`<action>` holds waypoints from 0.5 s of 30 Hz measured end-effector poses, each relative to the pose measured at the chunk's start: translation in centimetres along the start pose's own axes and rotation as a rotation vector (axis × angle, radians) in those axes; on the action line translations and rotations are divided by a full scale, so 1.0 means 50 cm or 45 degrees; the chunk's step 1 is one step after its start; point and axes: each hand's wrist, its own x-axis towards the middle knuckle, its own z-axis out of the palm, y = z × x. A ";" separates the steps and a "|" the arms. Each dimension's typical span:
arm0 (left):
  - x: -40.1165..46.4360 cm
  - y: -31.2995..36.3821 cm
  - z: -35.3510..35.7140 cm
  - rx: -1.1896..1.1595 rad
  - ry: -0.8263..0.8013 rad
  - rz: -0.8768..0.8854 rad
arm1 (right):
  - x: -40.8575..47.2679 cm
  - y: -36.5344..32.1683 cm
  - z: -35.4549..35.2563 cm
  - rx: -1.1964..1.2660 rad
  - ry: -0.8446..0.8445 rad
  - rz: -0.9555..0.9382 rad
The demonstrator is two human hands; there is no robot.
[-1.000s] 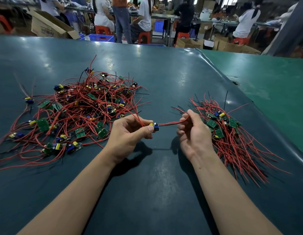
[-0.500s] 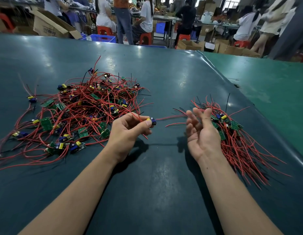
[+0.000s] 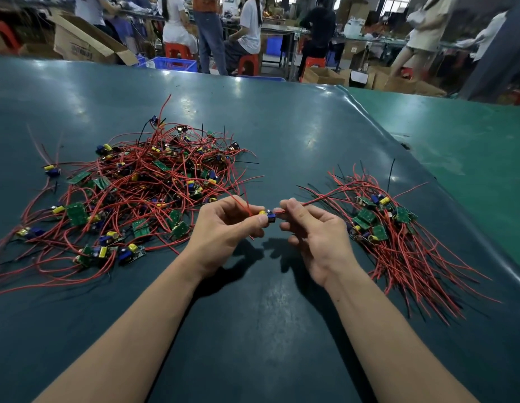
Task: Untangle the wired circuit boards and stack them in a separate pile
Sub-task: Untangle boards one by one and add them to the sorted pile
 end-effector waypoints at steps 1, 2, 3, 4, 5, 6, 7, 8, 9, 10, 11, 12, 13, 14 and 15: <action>0.001 0.000 -0.001 -0.020 0.015 -0.004 | 0.003 -0.004 -0.003 0.046 0.027 -0.027; 0.002 -0.001 -0.002 -0.038 0.027 -0.009 | 0.007 -0.010 -0.008 0.099 0.068 -0.055; 0.002 -0.003 -0.003 -0.056 0.032 -0.014 | 0.012 -0.015 -0.017 0.146 0.123 -0.084; 0.003 -0.005 -0.004 -0.070 0.031 -0.016 | 0.017 -0.020 -0.026 0.178 0.182 -0.112; 0.003 -0.007 -0.006 -0.080 0.026 -0.015 | 0.020 -0.023 -0.034 0.191 0.233 -0.137; 0.005 -0.010 -0.007 -0.083 0.022 -0.012 | 0.023 -0.025 -0.041 0.195 0.272 -0.162; 0.005 -0.011 -0.008 -0.087 0.020 -0.014 | 0.026 -0.025 -0.045 0.194 0.301 -0.186; 0.006 -0.012 -0.008 -0.096 0.028 -0.018 | 0.028 -0.026 -0.048 0.195 0.325 -0.207; 0.006 -0.012 -0.008 -0.113 0.038 -0.024 | 0.029 -0.027 -0.050 0.208 0.353 -0.227; 0.007 -0.013 -0.009 -0.138 0.051 -0.029 | 0.031 -0.029 -0.052 0.232 0.381 -0.247; 0.008 -0.013 -0.009 -0.175 0.062 -0.034 | 0.032 -0.032 -0.055 0.267 0.406 -0.268; 0.009 -0.014 -0.010 -0.219 0.075 -0.037 | 0.033 -0.036 -0.057 0.311 0.424 -0.285; 0.010 -0.015 -0.011 -0.277 0.096 -0.039 | 0.033 -0.037 -0.060 0.350 0.436 -0.287; 0.012 -0.016 -0.014 -0.342 0.124 -0.039 | 0.032 -0.037 -0.060 0.376 0.431 -0.265; 0.014 -0.017 -0.016 -0.404 0.146 -0.042 | 0.030 -0.035 -0.058 0.375 0.410 -0.211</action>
